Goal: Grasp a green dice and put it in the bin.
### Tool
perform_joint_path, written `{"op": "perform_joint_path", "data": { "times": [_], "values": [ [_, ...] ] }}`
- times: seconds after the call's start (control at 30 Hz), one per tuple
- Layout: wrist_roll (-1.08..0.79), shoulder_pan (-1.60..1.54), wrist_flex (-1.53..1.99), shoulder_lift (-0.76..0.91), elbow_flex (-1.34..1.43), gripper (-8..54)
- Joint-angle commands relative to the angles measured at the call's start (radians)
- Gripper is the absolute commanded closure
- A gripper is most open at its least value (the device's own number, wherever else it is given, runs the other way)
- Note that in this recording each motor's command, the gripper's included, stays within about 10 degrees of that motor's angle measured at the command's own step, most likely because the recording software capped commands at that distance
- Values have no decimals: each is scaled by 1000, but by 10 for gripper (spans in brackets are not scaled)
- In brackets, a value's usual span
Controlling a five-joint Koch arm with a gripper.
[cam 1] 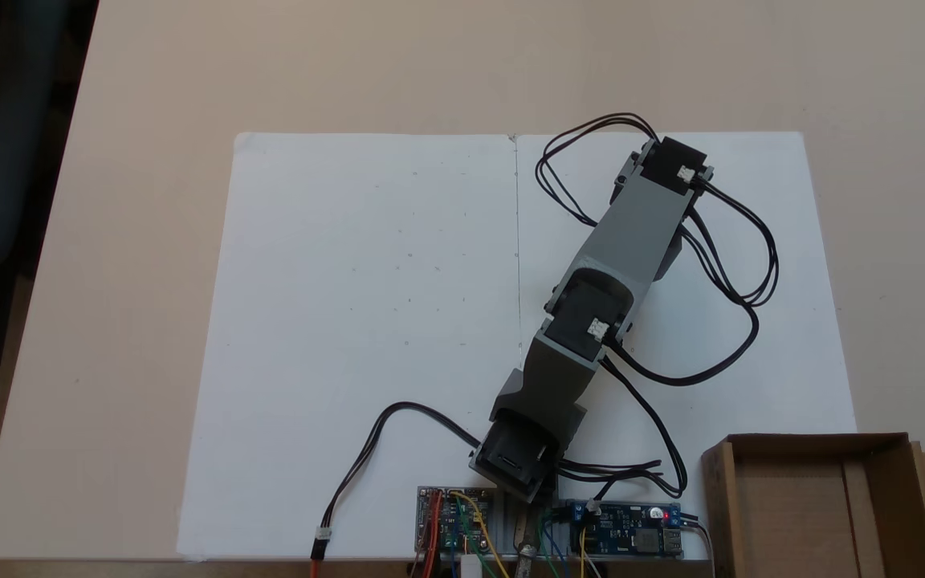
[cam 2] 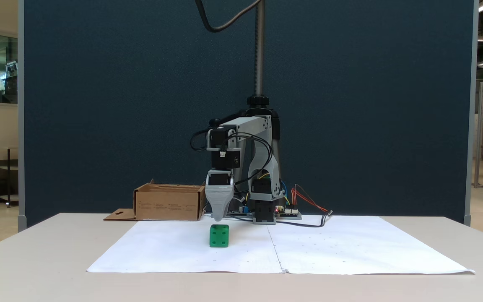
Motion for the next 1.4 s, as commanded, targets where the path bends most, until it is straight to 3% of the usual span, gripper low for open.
{"op": "perform_joint_path", "data": {
  "times": [0.0, 1.37],
  "values": [
    [-87, 8, -48, 54, -15, 23],
    [-43, 2, -172, -187, -14, 43]
  ]
}}
